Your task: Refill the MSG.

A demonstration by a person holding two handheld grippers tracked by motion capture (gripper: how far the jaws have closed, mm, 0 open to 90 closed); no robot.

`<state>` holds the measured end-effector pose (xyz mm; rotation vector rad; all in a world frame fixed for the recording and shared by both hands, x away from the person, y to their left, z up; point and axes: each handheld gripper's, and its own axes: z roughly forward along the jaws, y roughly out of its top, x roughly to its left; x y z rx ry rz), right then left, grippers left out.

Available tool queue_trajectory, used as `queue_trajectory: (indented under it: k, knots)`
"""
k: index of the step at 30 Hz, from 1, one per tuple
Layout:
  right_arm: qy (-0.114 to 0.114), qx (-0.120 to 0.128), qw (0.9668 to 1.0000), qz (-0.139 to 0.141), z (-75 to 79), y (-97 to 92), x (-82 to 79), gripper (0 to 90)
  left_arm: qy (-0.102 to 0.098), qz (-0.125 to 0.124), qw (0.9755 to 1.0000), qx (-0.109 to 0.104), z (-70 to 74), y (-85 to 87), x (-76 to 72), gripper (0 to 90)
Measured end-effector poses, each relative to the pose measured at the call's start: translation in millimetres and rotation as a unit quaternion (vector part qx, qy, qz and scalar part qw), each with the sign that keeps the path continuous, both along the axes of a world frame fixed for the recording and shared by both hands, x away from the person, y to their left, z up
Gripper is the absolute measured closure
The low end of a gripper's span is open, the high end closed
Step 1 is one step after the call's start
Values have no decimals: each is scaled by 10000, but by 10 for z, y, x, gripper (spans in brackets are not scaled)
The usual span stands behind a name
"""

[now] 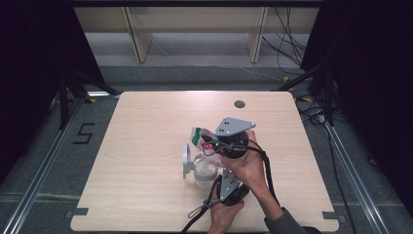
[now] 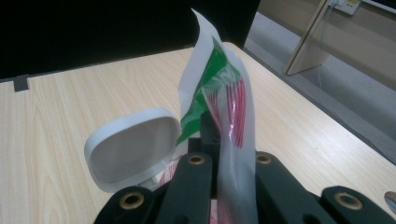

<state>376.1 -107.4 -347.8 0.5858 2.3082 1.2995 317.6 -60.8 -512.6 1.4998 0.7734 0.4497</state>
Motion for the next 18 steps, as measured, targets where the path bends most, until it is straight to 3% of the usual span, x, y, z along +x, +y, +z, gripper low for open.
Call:
queue_trajectory:
  k: [14, 16, 17, 18]
  knots:
    - [-28, 3, 10000, -2, 4, -4, 6, 900, 19, -31, 10000, 16, 6, 2, 3, 819]
    - [7, 11, 10000, 8, 2, 1, 3, 900, 43, 23, 9987, -509, 7, -72, -3, 819]
    - [-3, 3, 10000, 6, 3, 2, 4, 900, 16, -25, 10000, -25, 7, -5, 7, 819]
    - [-9, -8, 10000, 14, 3, 3, 5, 900, 22, -29, 10000, -49, 9, -7, 9, 819]
